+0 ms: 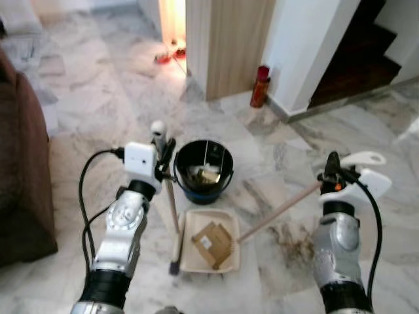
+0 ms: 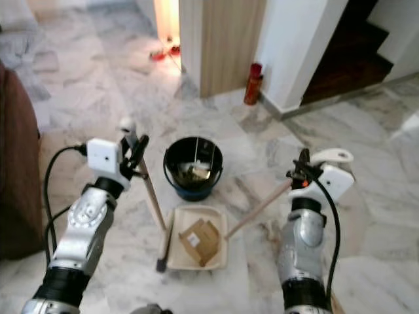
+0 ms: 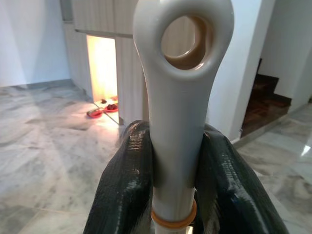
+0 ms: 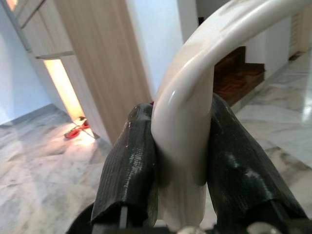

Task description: Sweep floor

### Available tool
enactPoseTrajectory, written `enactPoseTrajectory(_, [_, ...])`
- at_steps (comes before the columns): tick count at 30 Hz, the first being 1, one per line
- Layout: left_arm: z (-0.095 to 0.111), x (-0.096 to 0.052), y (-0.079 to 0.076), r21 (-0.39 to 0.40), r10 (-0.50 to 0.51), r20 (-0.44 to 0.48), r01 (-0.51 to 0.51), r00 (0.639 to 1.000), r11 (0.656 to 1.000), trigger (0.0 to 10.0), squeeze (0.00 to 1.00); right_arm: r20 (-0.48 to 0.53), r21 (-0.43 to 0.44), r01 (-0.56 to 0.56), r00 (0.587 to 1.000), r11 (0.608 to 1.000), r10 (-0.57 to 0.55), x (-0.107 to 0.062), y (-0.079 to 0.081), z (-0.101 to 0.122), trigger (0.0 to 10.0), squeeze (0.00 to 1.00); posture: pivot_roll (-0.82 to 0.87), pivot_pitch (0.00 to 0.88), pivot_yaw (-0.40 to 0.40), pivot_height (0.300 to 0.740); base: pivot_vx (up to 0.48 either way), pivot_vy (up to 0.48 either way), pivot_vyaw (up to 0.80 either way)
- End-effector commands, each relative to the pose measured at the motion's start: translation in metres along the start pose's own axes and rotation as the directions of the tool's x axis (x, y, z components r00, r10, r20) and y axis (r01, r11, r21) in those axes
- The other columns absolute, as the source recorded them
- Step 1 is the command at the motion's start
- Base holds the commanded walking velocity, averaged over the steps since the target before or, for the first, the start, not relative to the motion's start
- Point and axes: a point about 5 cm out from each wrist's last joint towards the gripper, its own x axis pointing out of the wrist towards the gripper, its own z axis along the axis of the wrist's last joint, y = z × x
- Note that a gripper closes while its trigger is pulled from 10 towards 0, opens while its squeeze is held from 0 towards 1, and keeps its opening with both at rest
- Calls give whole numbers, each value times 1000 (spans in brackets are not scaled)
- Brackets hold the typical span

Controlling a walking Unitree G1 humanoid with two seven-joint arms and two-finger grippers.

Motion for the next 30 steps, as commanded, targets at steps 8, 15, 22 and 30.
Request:
enactPoseTrajectory(8, [10, 4, -4, 7, -16, 47, 16, 999, 1000, 10000, 0, 59, 35, 12, 998, 999, -14, 4, 0, 12, 10000, 0, 191, 115, -56, 740, 0, 0, 0])
enactPoseTrajectory(15, [10, 4, -4, 8, -17, 47, 17, 999, 1000, 10000, 0, 57, 40, 10, 998, 999, -13, 4, 0, 11, 10000, 0, 192, 106, -51, 740, 0, 318, 0])
enactPoseTrajectory(22, [12, 6, -3, 7, -15, 51, 14, 999, 1000, 10000, 0, 57, 44, 13, 998, 999, -15, 5, 0, 11, 10000, 0, 192, 110, -49, 740, 0, 383, 0])
enactPoseTrajectory(30, [12, 5, -9, -7, -46, 49, 46, 998, 999, 10000, 0, 54, 47, 19, 998, 999, -21, 5, 0, 11, 10000, 0, 190, 117, -49, 740, 0, 36, 0])
